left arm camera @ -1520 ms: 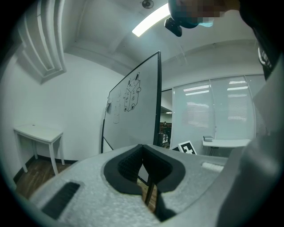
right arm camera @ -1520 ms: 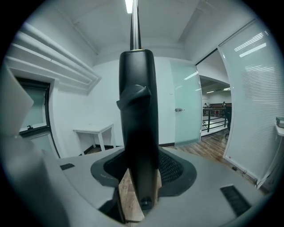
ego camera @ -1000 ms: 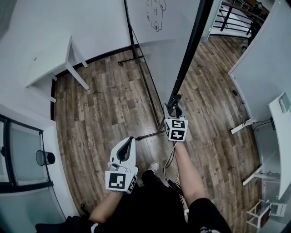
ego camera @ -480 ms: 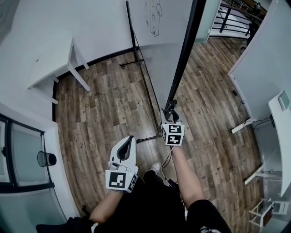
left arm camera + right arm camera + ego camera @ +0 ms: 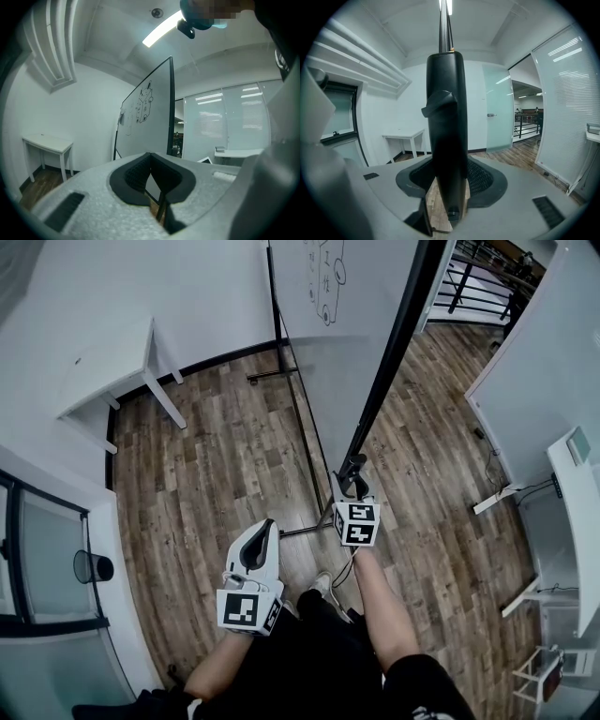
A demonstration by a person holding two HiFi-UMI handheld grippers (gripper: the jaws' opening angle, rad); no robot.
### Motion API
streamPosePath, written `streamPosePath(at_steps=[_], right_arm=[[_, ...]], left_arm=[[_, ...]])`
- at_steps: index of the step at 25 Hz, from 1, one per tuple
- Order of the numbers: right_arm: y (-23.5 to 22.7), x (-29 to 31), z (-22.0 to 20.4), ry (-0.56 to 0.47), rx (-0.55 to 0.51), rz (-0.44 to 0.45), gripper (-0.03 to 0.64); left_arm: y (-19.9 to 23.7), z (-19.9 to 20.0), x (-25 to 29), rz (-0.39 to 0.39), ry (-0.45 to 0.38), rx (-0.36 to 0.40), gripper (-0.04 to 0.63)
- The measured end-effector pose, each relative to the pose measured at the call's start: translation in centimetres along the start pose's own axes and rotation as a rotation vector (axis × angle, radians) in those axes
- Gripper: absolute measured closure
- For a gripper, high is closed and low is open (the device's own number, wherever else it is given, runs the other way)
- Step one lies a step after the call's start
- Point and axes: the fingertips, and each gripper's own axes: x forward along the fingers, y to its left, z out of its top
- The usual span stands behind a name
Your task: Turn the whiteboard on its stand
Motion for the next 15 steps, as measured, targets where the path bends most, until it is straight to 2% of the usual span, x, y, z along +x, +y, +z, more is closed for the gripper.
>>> streamPosePath(at_steps=[15], right_arm=[[5.6, -5.2, -2.2, -0.017, 0.025, -0.043, 0.420]], left_arm=[[3.2, 0.1, -9.5, -0.021, 0.009, 0.008, 0.583]])
